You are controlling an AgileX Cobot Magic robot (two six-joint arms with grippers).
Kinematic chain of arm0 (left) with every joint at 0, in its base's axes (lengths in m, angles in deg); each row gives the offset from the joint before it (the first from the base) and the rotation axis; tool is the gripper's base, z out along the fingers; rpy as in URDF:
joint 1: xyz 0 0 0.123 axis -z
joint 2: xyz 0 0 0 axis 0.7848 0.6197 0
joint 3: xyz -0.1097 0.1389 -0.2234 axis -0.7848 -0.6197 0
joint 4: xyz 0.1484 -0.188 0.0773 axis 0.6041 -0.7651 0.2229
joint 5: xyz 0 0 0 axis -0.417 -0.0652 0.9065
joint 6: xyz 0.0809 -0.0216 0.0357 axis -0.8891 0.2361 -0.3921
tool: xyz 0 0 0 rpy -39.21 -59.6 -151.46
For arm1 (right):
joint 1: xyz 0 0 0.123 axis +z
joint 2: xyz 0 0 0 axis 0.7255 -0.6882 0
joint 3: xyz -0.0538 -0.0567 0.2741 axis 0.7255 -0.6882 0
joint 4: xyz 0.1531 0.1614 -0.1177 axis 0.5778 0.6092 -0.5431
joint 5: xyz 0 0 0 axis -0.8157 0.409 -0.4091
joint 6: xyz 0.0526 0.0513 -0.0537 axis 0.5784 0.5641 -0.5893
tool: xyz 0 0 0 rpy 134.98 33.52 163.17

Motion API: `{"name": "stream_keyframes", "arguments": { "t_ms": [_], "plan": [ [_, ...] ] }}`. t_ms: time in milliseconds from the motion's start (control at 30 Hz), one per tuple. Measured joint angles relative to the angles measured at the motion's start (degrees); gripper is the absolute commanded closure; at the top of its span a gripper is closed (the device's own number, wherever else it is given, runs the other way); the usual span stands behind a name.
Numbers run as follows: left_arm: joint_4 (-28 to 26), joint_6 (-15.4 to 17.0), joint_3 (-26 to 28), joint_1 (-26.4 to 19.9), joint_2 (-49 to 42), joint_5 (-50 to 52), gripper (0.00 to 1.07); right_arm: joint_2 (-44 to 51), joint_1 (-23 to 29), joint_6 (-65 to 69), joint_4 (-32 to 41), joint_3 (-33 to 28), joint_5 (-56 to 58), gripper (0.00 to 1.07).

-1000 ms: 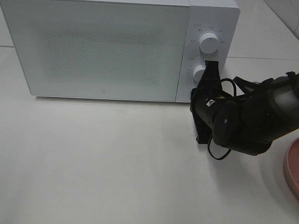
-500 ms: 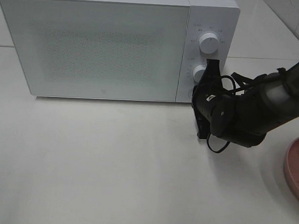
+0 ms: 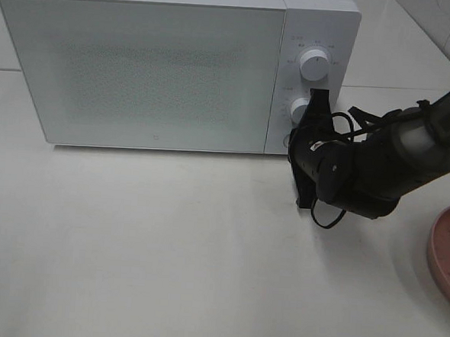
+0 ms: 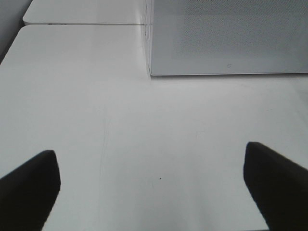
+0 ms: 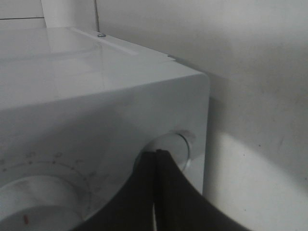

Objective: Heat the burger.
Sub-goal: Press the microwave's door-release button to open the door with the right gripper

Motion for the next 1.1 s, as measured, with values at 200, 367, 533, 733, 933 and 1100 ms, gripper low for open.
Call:
{"name": "stream_keyframes", "arguments": {
  "t_ms": [200,367,533,733,933,1100],
  "plan": [
    [0.0,0.0,0.0,0.0,0.0,0.0,0.09,-1.1,0.0,0.2,-0.1,0.2,-0.3,1.07],
    [0.0,0.0,0.0,0.0,0.0,0.0,0.09,-2.2,0.0,0.2,-0.1,0.5,-2.6,1.07],
    [-0.1,0.0,0.0,0.0,0.0,0.0,0.09,-3.5,0.2,-0.1,0.6,2.4,-1.6,1.07],
    [-0.1,0.0,0.0,0.0,0.0,0.0,0.09,-4.2,0.2,-2.9,1.4,3.5,-2.3,1.07],
    [-0.1,0.0,0.0,0.0,0.0,0.0,0.09,-4.2,0.0,-5.6,1.9,4.6,-1.0,1.07],
    [-0.1,0.0,0.0,0.0,0.0,0.0,0.09,-4.2,0.0,-6.1,2.6,5.0,-0.3,1.07]
  ]
}}
